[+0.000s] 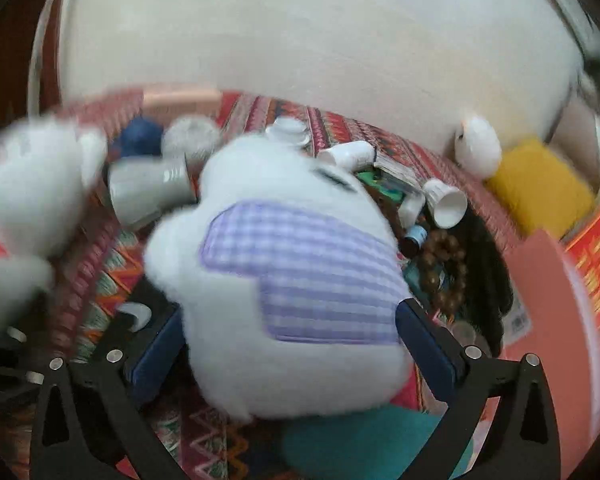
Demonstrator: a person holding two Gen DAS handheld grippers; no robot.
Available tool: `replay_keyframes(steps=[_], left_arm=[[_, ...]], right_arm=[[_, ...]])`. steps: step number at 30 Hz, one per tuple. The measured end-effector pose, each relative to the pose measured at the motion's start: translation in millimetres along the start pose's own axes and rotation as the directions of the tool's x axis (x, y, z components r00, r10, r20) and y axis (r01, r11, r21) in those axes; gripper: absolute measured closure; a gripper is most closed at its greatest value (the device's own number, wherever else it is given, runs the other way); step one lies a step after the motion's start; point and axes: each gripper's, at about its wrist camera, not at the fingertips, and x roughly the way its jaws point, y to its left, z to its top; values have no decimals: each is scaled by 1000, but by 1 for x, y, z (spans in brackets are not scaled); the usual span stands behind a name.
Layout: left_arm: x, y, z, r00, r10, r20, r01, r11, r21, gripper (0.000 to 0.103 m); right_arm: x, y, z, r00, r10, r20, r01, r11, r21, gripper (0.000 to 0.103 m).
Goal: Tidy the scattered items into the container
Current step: 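Grasp the white bear plush with the left tool while the right grasps the purple-patched plush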
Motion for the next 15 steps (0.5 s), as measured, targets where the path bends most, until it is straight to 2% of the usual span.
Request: replay_keyframes(steps=[2, 4, 5, 6, 7, 8, 10, 15], left_arm=[[4, 0, -2, 1000, 15, -1, -15, 1000, -5, 0], [13, -1, -5, 998, 62, -17, -62, 998, 5, 0], [19, -2, -7, 996, 88, -31, -87, 996, 12, 0], [22, 1, -8, 995, 89, -33, -89, 996, -5, 0], [24, 4, -10, 996, 85, -34, -86, 996, -26, 4], [23, 9, -9, 996, 79, -38, -81, 995, -56, 15], [19, 20, -8, 997, 64, -46, -69, 990, -120, 19], [2, 42, -9, 999, 3, -42, -14, 964, -266, 26]], right_arm=[[7, 9, -5, 998, -57, 14, 58, 997, -57, 0], [16, 9, -5, 997, -69, 42, 72, 994, -80, 2], [20, 0, -2, 997, -61, 44, 64, 996, -67, 11], [22, -8, 1, 998, -49, 45, 52, 997, -52, 30], [19, -22, 3, 999, 2, 43, -1, 1000, -14, 36], [15, -35, 5, 998, 49, 44, -50, 999, 22, 38], [-9, -52, -3, 993, 75, 88, -79, 996, 46, 42], [-67, -93, -23, 971, 133, 197, -155, 983, 100, 43]])
